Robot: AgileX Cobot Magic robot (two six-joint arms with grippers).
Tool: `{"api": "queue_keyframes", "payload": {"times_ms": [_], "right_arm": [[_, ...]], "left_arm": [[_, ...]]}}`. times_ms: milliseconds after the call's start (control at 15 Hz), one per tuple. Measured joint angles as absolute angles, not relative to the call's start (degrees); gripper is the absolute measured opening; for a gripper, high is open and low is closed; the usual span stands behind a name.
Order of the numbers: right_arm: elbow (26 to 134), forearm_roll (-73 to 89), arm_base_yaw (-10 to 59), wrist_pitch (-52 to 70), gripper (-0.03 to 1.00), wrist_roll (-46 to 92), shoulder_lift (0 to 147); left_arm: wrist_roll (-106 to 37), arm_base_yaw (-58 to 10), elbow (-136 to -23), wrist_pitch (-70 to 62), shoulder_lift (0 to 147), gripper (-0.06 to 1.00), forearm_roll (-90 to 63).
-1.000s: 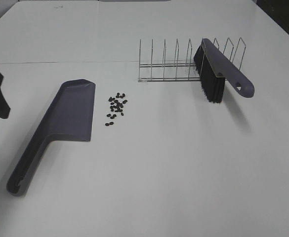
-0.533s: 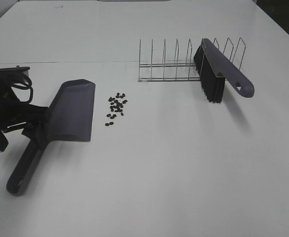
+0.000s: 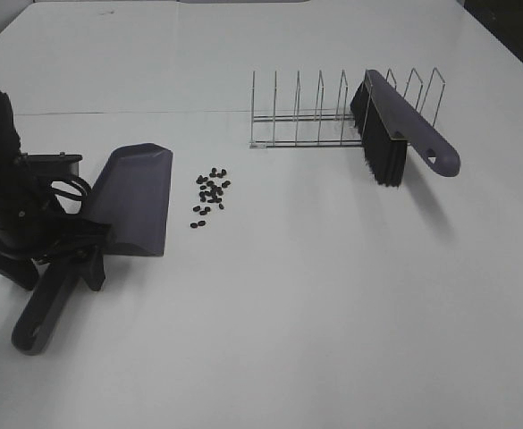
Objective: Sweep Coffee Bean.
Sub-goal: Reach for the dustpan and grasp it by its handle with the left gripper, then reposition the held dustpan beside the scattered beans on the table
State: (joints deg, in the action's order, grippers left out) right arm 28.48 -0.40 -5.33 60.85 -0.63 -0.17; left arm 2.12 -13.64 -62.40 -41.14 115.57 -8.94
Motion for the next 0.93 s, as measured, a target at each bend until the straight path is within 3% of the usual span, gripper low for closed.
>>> {"api": "queue_keyframes", "payload": {"times_ms": [200, 267, 400, 933], "right_arm": [[28.5, -0.4, -5.3, 60.8, 0.67, -0.6, -0.2], [28.5, -0.4, -5.3, 60.8, 0.67, -0.6, -0.2], [28.5, -0.4, -5.3, 60.8, 0.67, -0.6, -0.2], [28.5, -0.4, -5.3, 60.8, 0.67, -0.6, -0.2]], "left_arm": [[2.1, -13.8, -63.1, -41.3, 116.4, 0.70, -8.3], [2.2, -13.8, -63.2, -41.4, 116.5, 0.61, -7.9], [3.6, -13.8, -63.3, -41.7, 116.7, 0.33, -7.9], [6.6, -13.8, -62.8, -44.9, 111.3, 0.35, -7.0]]}}
